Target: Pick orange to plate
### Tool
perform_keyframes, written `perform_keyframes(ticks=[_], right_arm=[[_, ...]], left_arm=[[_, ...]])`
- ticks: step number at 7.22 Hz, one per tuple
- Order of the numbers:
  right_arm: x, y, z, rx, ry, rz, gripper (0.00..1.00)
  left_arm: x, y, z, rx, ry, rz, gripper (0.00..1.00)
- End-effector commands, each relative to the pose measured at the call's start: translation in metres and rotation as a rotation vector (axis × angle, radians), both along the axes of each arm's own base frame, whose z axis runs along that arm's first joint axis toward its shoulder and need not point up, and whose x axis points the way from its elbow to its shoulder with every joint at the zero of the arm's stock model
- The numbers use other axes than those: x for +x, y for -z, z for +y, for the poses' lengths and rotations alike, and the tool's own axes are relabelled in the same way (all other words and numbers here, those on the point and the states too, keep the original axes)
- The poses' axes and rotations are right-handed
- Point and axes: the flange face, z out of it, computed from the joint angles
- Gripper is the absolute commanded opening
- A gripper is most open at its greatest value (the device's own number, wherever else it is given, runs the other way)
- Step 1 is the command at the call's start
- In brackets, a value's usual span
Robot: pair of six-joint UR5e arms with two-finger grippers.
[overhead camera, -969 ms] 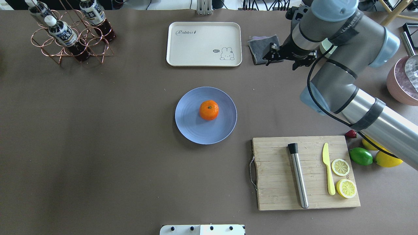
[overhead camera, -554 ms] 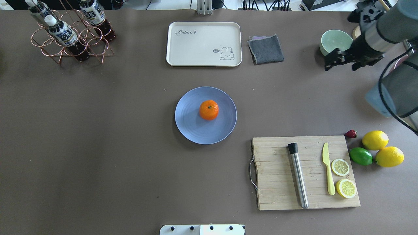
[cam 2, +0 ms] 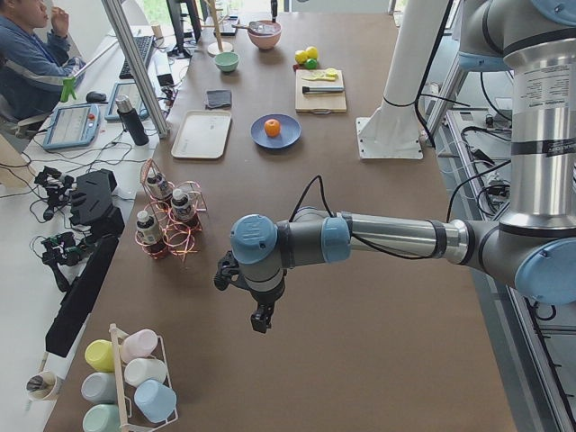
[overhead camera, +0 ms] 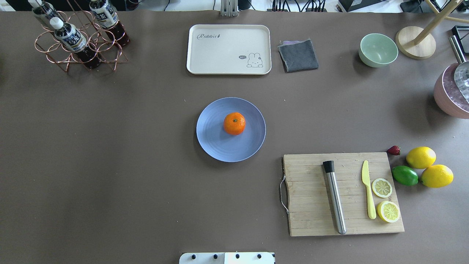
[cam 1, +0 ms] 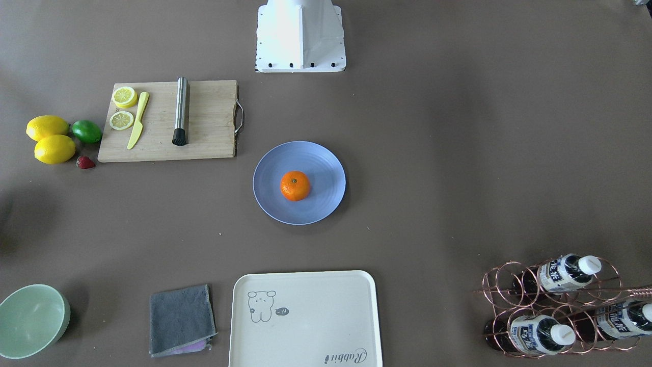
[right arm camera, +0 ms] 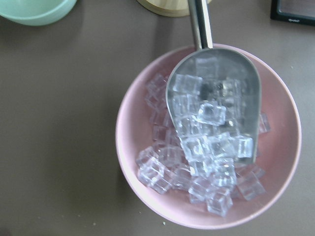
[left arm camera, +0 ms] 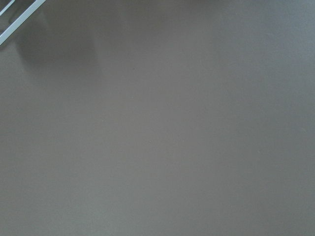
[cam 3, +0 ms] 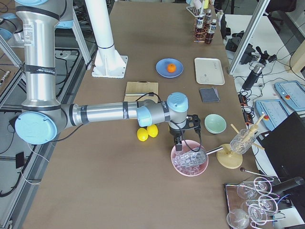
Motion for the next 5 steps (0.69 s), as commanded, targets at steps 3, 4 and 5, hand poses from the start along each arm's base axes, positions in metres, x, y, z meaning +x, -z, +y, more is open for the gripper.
perform_keyframes(ticks=[3, 4, 5], right_arm=[[0.054, -0.071, 0.063, -0.088, -0.044, -0.005, 1.0], [0.054, -0.076, 0.065, -0.094, -0.044, -0.004, 1.0], [0.054, -0.076, 0.065, -0.096, -0.044, -0.005, 1.0]], left_arm=[[0.001, 0.001, -0.002, 0.008, -0.006, -0.003, 0.98], [0.0, 0.003, -0.002, 0.011, -0.004, -0.005, 0.98], [0.0, 0.0, -0.002, 0.006, -0.004, -0.004, 0.98]])
